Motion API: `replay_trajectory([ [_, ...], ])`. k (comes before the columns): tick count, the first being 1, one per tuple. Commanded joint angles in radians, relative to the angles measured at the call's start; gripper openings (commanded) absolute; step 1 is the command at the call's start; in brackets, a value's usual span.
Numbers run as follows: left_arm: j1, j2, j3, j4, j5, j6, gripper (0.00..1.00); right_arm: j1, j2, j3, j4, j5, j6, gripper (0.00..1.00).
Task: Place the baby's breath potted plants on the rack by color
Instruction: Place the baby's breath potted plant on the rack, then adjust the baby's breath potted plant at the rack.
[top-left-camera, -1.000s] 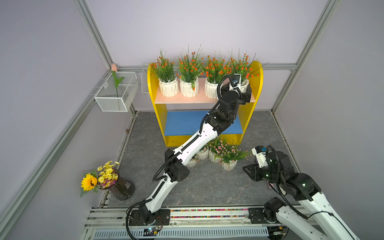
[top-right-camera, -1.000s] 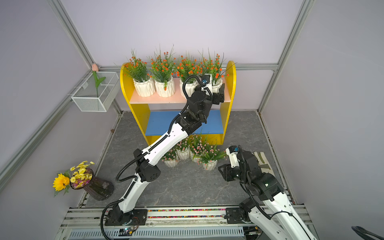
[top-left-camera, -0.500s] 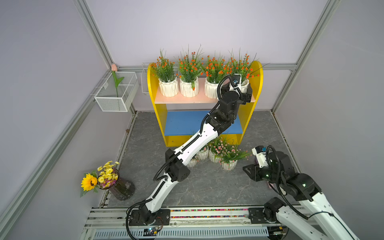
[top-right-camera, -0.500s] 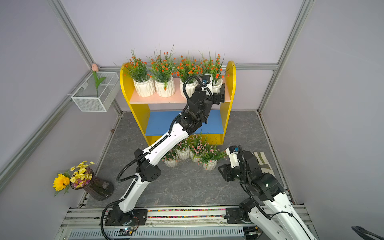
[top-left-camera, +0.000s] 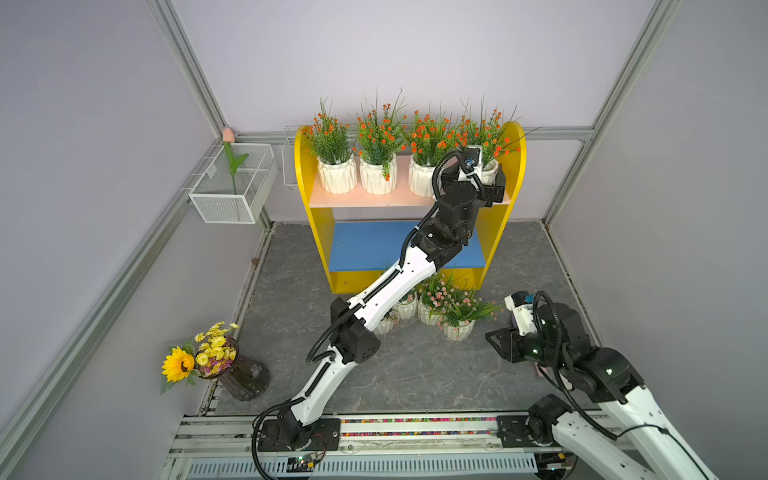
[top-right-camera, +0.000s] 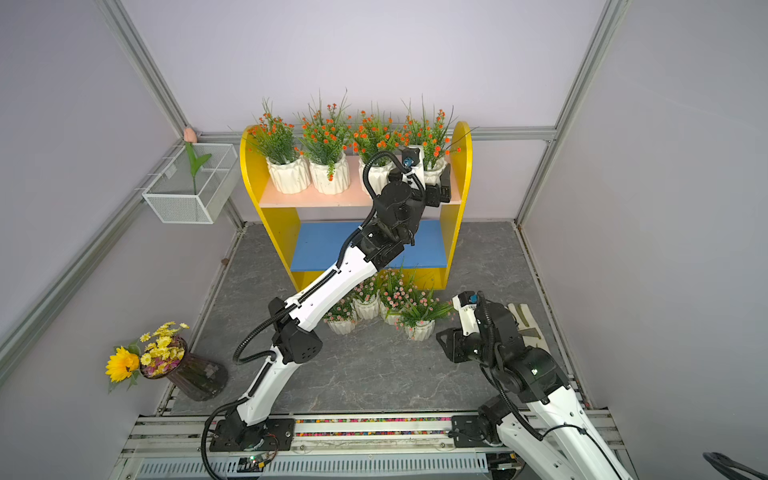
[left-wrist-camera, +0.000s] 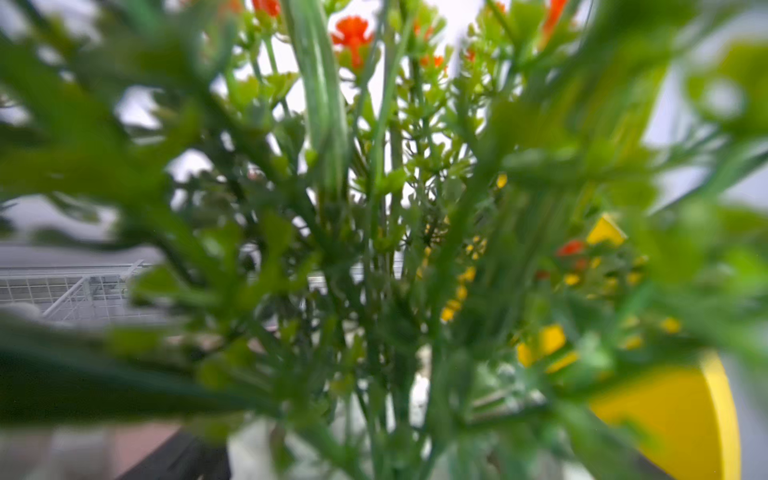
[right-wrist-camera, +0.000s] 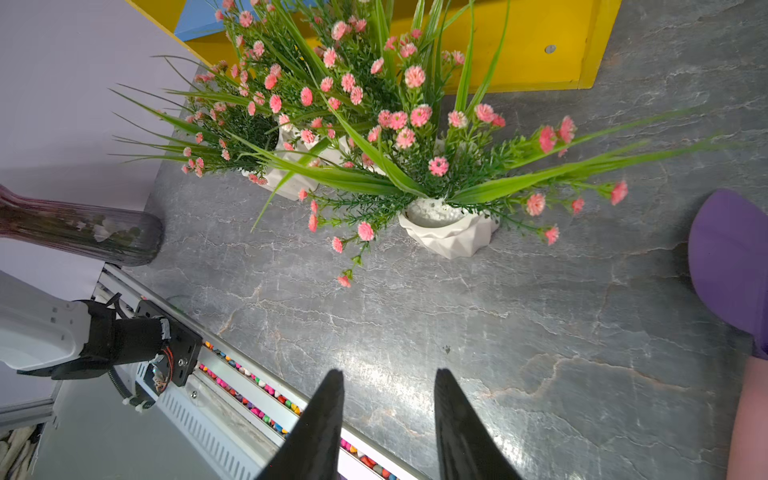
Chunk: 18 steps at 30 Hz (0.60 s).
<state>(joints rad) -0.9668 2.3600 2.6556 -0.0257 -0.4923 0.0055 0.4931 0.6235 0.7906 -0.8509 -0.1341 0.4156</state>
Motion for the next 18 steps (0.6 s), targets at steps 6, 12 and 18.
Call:
replay_trajectory([
  [6,-0.015,-0.084,-0.13,0.089,-0.027,0.053,1.0,-0.003,-0.016,-0.014,0.015,0.011,0.011,0.44],
  [12,-0.035,-0.103,-0.168,0.109,-0.055,0.1,1.0,-0.002,-0.022,-0.016,0.016,0.012,0.012,0.46],
  [18,-0.061,-0.109,-0.187,0.139,-0.103,0.161,1.0,-0.002,-0.024,-0.016,0.015,0.011,0.011,0.46],
])
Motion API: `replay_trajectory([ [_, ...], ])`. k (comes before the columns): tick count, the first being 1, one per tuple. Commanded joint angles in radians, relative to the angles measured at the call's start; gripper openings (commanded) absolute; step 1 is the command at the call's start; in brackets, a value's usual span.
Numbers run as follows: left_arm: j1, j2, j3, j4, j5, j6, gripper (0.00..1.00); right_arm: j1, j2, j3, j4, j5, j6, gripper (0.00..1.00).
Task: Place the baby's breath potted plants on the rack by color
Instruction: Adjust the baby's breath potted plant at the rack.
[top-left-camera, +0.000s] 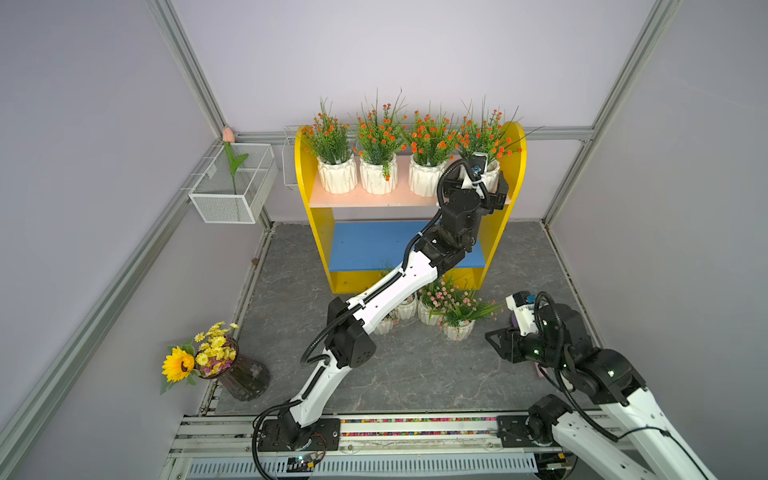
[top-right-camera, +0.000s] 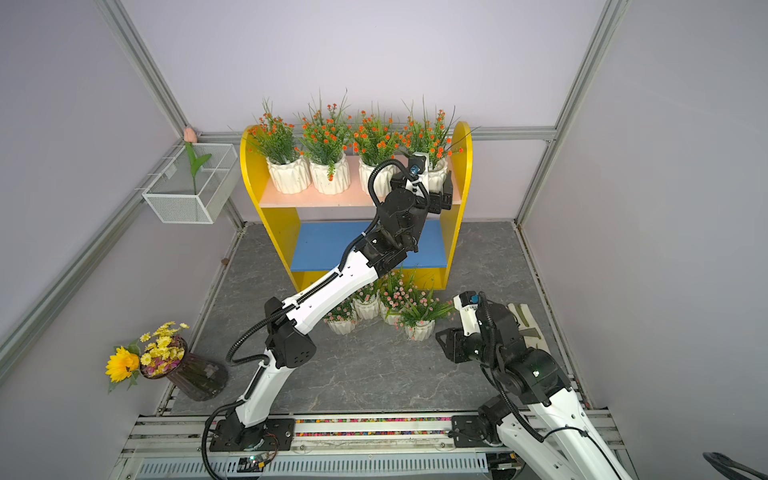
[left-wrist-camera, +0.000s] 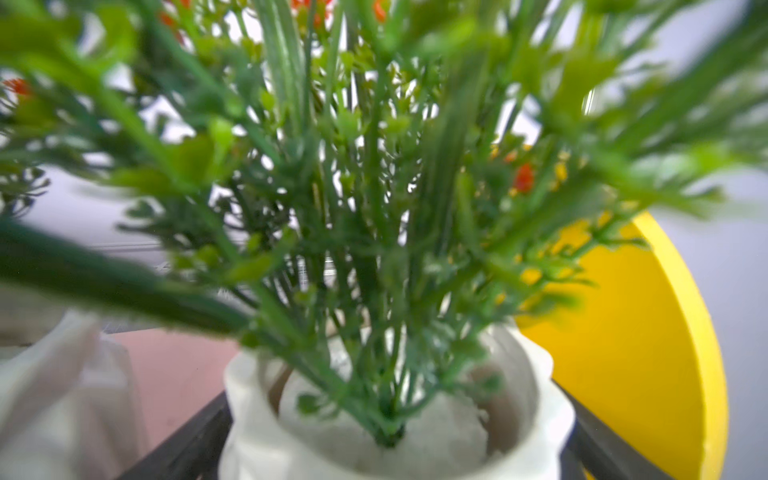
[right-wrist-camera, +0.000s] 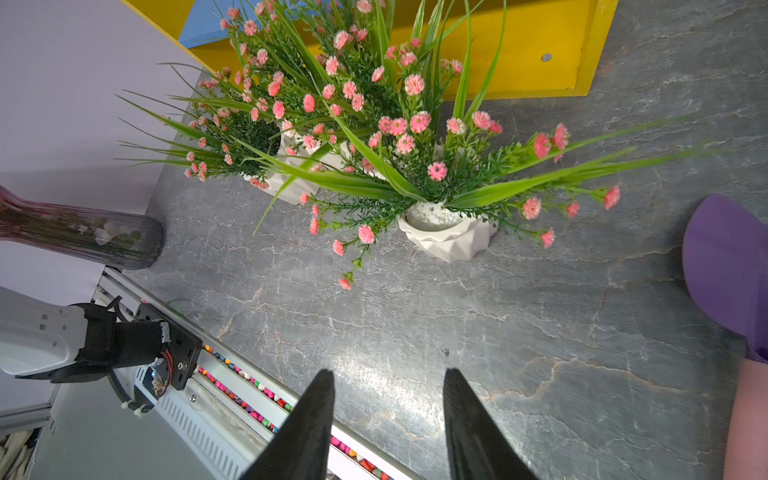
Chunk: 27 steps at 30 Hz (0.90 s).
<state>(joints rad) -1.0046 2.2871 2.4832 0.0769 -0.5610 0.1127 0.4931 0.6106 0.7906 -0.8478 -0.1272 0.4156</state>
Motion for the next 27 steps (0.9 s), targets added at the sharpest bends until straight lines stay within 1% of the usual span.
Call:
replay_trajectory([
  [1,-0.03,-0.037,-0.019,0.045,-0.043,0.068,1.0,-0.003,-0.013,-0.016,0.012,0.006,0.012,0.47],
  [5,-0.049,-0.041,-0.031,0.078,-0.083,0.122,1.0,-0.002,-0.012,-0.016,0.013,0.005,0.012,0.48],
  [9,-0.052,-0.049,-0.042,0.076,-0.112,0.125,1.0,-0.002,-0.014,-0.015,0.013,0.005,0.012,0.48],
  [15,-0.052,-0.067,-0.067,0.096,-0.119,0.131,1.0,-0.003,-0.014,-0.016,0.012,0.006,0.012,0.49],
  [16,-0.052,-0.069,-0.069,0.096,-0.151,0.135,1.0,-0.003,-0.014,-0.016,0.012,0.006,0.012,0.49],
  [17,-0.052,-0.073,-0.075,0.101,-0.158,0.138,1.0,-0.002,-0.015,-0.016,0.011,0.007,0.012,0.5],
  [27,-0.052,-0.12,-0.142,0.118,-0.141,0.138,1.0,-0.003,-0.017,-0.017,0.013,0.009,0.012,0.51],
])
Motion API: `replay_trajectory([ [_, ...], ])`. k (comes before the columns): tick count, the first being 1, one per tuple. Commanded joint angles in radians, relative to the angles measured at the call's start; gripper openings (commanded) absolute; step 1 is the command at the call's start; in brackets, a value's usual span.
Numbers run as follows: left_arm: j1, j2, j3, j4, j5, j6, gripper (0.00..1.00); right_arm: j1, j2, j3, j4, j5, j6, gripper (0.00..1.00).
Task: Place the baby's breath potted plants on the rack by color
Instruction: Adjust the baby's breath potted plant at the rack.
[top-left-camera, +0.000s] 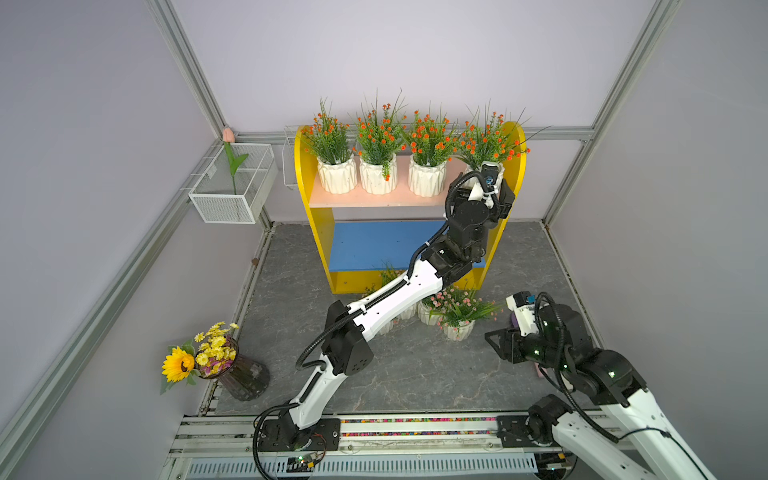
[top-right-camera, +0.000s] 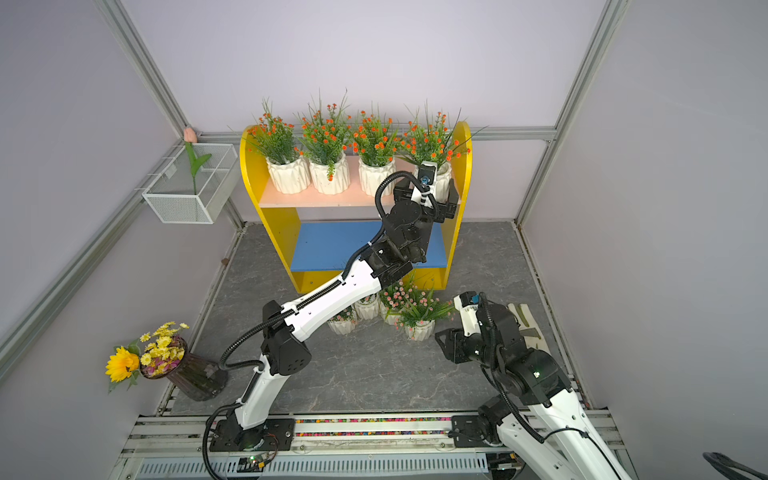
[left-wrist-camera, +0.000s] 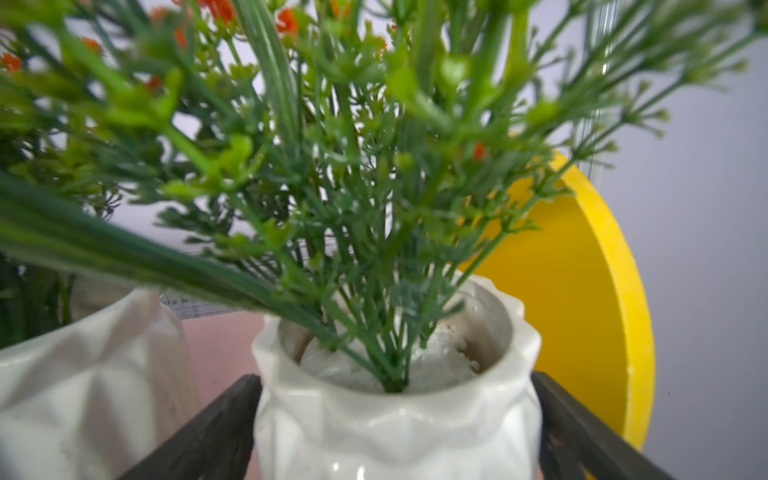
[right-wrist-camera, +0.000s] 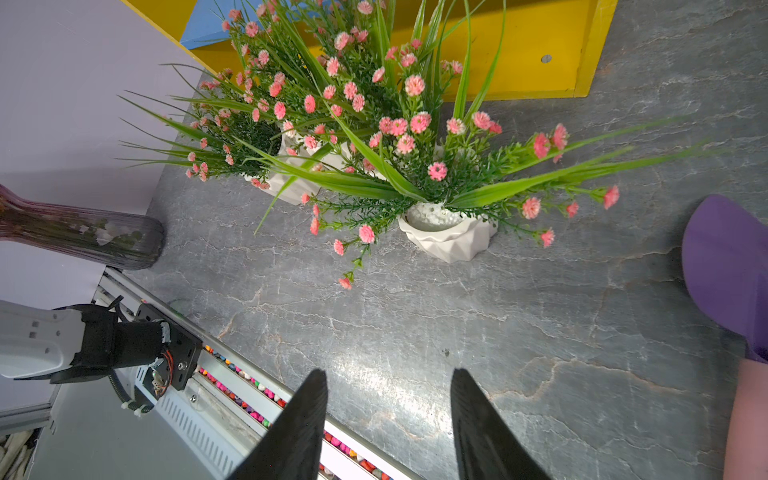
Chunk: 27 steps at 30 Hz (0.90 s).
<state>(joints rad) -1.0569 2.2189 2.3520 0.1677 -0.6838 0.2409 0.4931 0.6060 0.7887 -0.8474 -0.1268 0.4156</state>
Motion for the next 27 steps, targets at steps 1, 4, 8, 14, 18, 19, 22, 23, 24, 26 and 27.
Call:
replay_trajectory([
  [1,0.0,-0.056,-0.013,0.021,-0.01,0.009,1.0,-0.003,-0.012,-0.016,0.013,0.008,0.013,0.52],
  [4,0.0,-0.066,-0.013,-0.004,-0.006,0.001,1.0,-0.003,-0.011,-0.015,0.013,0.01,0.012,0.52],
  [8,0.0,-0.085,-0.022,-0.031,-0.006,-0.011,1.0,-0.003,-0.012,-0.016,0.013,0.011,0.014,0.52],
  [14,0.0,-0.108,-0.045,-0.052,0.028,-0.026,0.97,-0.002,-0.013,-0.016,0.014,0.014,0.014,0.53],
  [18,0.0,-0.111,-0.044,-0.064,0.038,-0.026,0.88,-0.003,-0.015,-0.016,0.013,0.016,0.014,0.53],
  [19,0.0,-0.111,-0.043,-0.066,0.04,-0.025,0.86,-0.002,-0.015,-0.016,0.013,0.016,0.014,0.53],
  [22,0.0,-0.109,-0.04,-0.068,0.044,-0.023,0.82,-0.002,-0.017,-0.016,0.014,0.015,0.014,0.53],
  [23,0.0,-0.105,-0.038,-0.068,0.044,-0.021,0.81,-0.003,-0.016,-0.016,0.014,0.016,0.014,0.53],
  [24,0.0,-0.103,-0.034,-0.069,0.043,-0.02,0.8,-0.004,-0.017,-0.017,0.014,0.016,0.014,0.53],
  [26,0.0,-0.093,-0.016,-0.076,0.042,-0.016,0.79,-0.002,-0.019,-0.017,0.014,0.016,0.015,0.53],
  [27,0.0,-0.085,-0.004,-0.083,0.04,-0.013,0.79,-0.003,-0.018,-0.017,0.014,0.016,0.014,0.53],
])
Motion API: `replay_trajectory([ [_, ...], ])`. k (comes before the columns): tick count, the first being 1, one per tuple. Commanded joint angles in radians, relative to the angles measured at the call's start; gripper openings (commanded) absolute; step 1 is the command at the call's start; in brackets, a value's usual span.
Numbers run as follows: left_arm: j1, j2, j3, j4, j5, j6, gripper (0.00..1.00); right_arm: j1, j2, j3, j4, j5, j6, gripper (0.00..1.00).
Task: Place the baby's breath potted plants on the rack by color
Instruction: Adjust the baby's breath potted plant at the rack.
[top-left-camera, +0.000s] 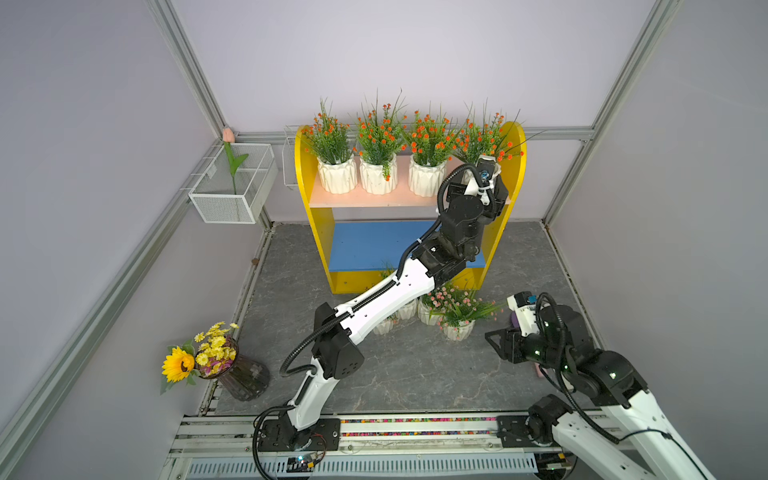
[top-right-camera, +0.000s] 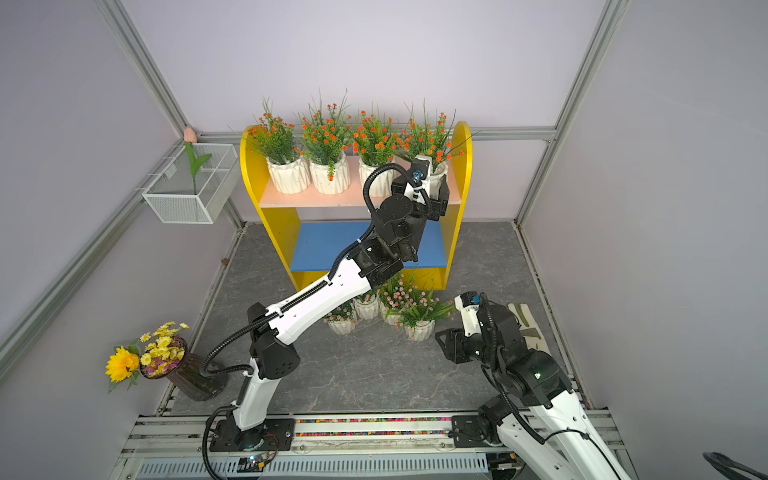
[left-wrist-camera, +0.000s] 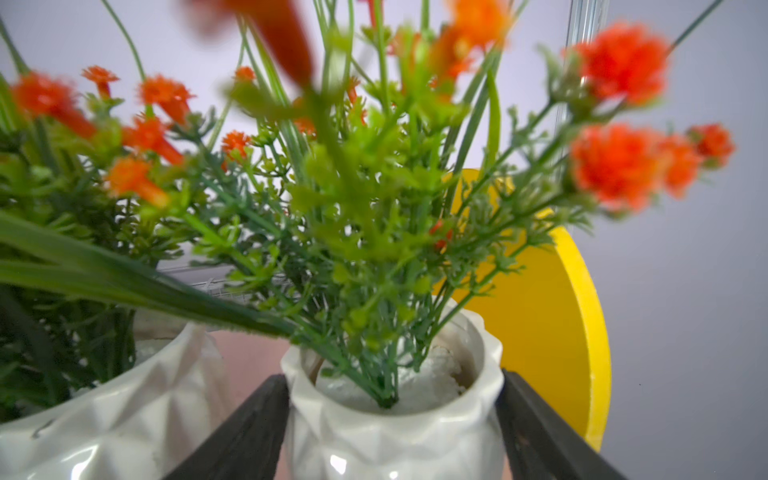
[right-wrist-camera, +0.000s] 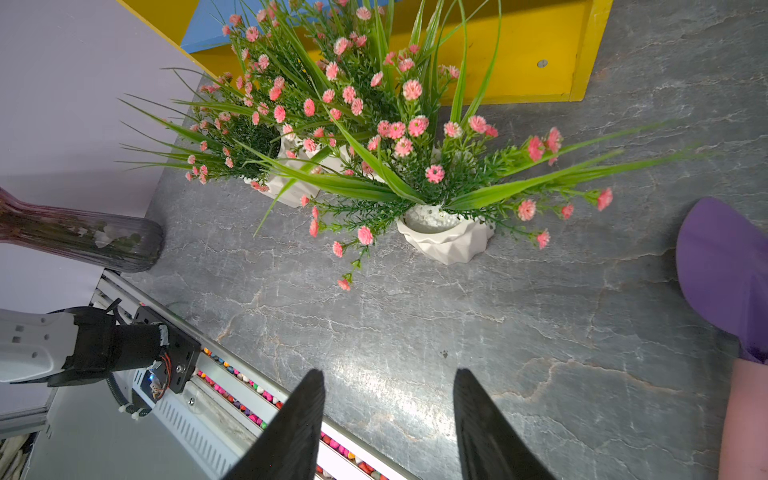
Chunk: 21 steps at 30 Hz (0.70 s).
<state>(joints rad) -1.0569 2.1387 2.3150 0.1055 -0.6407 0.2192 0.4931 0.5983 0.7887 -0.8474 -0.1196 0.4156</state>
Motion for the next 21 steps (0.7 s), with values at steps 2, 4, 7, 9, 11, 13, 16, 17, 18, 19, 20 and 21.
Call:
replay_trajectory([
  [2,0.0,0.011,0.052,-0.024,-0.008,0.014,0.78,-0.004,-0.012,-0.017,0.014,0.008,0.014,0.53],
  [4,0.0,0.025,0.073,-0.032,-0.01,0.019,0.78,-0.003,-0.015,-0.017,0.014,0.009,0.014,0.53],
  [7,0.0,0.044,0.098,-0.036,-0.015,0.023,0.78,-0.003,-0.018,-0.018,0.014,0.009,0.015,0.54],
  [9,0.0,0.055,0.11,-0.032,-0.022,0.028,0.78,-0.002,-0.018,-0.017,0.014,0.01,0.015,0.54],
  [11,0.001,0.066,0.121,-0.034,-0.028,0.032,0.79,-0.003,-0.02,-0.019,0.014,0.009,0.016,0.54],
  [13,0.005,0.074,0.129,-0.036,-0.031,0.033,0.79,-0.002,-0.02,-0.018,0.014,0.009,0.015,0.54],
  [16,0.009,0.082,0.132,-0.029,-0.034,0.033,0.8,-0.002,-0.022,-0.019,0.016,0.011,0.015,0.54],
  [17,0.011,0.086,0.134,-0.029,-0.035,0.031,0.8,-0.003,-0.022,-0.019,0.016,0.01,0.015,0.54],
  [18,0.013,0.087,0.135,-0.029,-0.034,0.027,0.81,-0.003,-0.023,-0.019,0.016,0.011,0.015,0.54],
  [19,0.015,0.089,0.135,-0.029,-0.034,0.026,0.81,-0.003,-0.023,-0.019,0.016,0.011,0.015,0.54],
  [20,0.017,0.091,0.136,-0.025,-0.034,0.026,0.81,-0.003,-0.023,-0.019,0.016,0.011,0.015,0.54],
  [21,0.018,0.092,0.137,-0.023,-0.033,0.026,0.83,-0.002,-0.023,-0.019,0.016,0.011,0.015,0.54],
])
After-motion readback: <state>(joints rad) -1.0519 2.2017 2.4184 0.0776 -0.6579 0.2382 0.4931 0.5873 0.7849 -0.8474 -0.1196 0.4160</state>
